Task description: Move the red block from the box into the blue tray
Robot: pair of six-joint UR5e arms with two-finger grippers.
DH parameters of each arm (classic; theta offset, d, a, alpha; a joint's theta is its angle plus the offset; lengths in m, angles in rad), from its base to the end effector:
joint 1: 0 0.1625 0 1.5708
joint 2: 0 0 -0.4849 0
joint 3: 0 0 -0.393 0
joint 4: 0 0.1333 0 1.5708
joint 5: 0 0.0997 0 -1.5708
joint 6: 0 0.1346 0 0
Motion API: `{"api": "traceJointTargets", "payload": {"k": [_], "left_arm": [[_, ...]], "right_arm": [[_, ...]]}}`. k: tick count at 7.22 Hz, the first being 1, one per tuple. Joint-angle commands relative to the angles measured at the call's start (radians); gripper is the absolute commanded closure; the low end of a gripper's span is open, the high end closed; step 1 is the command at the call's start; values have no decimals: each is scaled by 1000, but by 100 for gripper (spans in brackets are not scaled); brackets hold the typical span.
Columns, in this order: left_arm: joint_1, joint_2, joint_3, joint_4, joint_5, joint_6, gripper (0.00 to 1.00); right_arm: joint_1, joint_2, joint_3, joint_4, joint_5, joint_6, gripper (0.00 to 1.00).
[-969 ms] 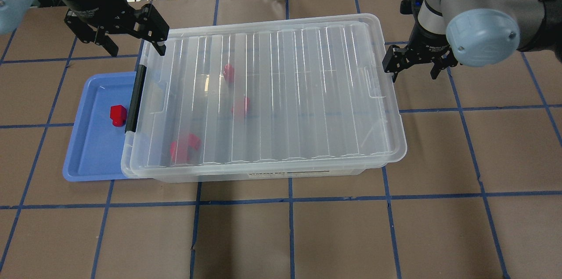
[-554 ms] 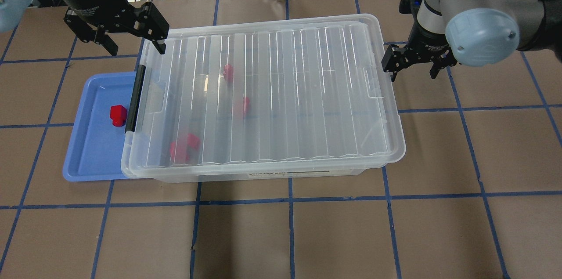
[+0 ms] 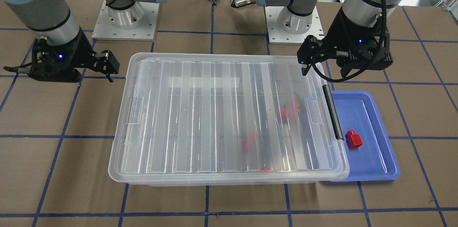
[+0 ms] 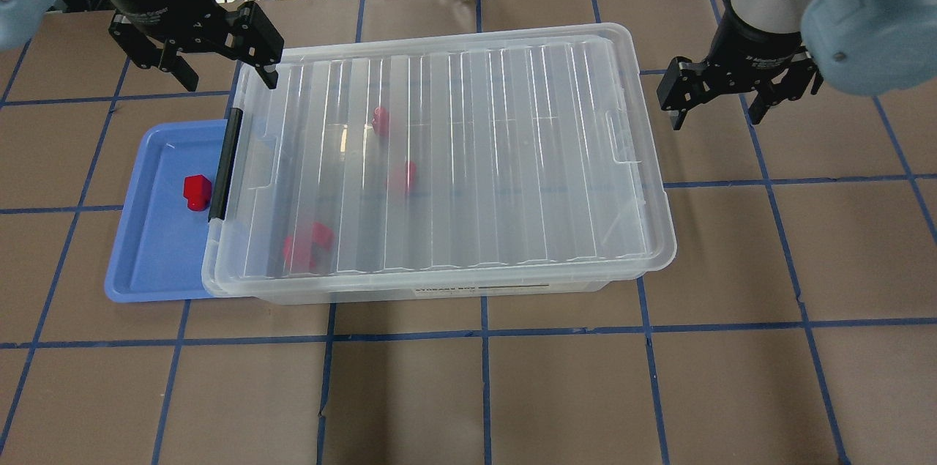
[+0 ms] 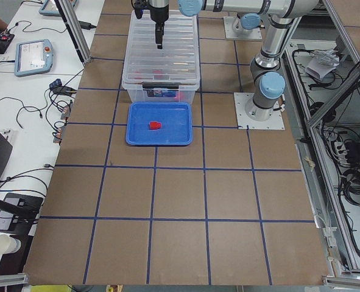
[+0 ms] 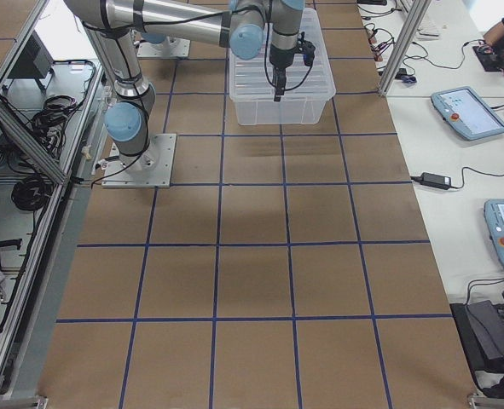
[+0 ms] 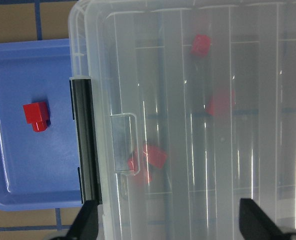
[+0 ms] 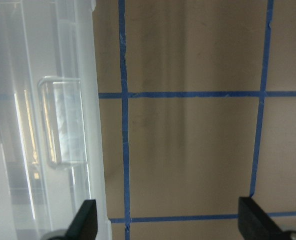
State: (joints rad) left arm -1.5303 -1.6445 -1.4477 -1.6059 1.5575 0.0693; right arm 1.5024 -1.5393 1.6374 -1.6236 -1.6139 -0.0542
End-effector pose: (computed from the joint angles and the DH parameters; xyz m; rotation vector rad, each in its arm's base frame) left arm -0.1135 -0.5349 0.5323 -0.0452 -3.1287 0.0235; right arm 0.0930 -0.5074 0.4698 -0.0205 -3.1004 -0.0742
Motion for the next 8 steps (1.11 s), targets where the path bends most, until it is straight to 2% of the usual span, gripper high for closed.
{"api": "traceJointTargets", "payload": {"k": [1,3,4,6,8], "left_arm": [[-8,23,-6,-3,1,-16,0],[-7,-1,7,4,9,-9,0],[-4,-12,15,0,63,-12,0],[-10,-11,15,1,-11,-17,0],[-8,-23,1,7,-16,-17,0]], "right_arm": [[4,-58,-27,131,34,56,0],[45,-71,-18,134,31,69,0],[45,-88,-19,133,31,68,0],[36,-116,-16,129,19,69,0],[39,-122,-14,129,20,71,0]]}}
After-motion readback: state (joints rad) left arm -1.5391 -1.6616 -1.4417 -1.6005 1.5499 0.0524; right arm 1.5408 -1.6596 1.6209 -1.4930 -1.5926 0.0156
